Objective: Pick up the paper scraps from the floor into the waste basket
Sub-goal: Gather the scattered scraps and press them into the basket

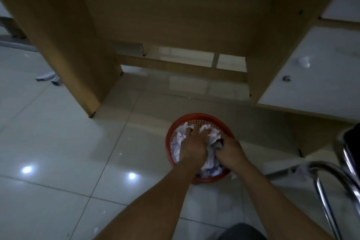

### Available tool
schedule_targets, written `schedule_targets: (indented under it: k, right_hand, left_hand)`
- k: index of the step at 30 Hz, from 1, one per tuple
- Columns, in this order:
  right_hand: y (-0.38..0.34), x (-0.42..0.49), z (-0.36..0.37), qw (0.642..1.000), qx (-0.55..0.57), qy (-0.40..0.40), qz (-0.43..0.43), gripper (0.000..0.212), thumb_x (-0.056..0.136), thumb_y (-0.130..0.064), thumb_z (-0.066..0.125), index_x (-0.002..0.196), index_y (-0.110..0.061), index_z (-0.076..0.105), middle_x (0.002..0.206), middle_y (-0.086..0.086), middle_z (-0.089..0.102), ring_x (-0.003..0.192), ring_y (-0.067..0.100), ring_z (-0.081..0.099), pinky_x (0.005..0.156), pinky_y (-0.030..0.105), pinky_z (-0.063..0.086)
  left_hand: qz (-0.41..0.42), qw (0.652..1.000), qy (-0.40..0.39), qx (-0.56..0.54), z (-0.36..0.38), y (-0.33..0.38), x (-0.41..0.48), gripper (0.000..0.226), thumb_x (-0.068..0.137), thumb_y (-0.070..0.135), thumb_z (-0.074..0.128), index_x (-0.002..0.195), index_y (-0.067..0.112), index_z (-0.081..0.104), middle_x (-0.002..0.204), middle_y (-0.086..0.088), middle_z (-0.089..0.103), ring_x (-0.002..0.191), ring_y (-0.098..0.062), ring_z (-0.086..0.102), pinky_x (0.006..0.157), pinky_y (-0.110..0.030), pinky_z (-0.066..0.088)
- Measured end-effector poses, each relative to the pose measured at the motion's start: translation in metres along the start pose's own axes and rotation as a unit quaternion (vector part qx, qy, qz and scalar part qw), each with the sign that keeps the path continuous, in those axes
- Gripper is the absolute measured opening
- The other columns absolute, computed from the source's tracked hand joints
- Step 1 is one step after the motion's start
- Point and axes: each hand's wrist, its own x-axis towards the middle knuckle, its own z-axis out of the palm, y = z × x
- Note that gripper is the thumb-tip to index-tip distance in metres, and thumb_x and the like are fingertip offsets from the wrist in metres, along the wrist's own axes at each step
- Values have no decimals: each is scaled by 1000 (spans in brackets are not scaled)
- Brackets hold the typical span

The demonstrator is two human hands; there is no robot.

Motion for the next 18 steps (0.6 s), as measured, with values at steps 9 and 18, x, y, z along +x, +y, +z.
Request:
schedule_targets:
  k: [9, 18]
  right_hand:
    - [12, 3, 18, 986, -135, 34, -96, 69, 80, -42, 44, 145, -21, 33, 150, 5, 34, 137, 26, 32, 112, 39, 32]
    - [8, -12, 43, 970, -175, -148, -78, 88, 89, -55, 43, 153, -24, -8, 162, 0, -9, 149, 28, 1, 120, 42, 13]
  left_hand:
    - [56, 950, -166, 259, 8, -16, 0, 60, 85, 41, 56, 141, 26, 41, 137, -2, 49, 134, -38, 33, 105, -63, 27]
    - [113, 941, -228, 225, -19, -47, -11, 53, 86, 36, 49, 137, 20, 48, 134, -7, 51, 117, -30, 54, 99, -50, 36]
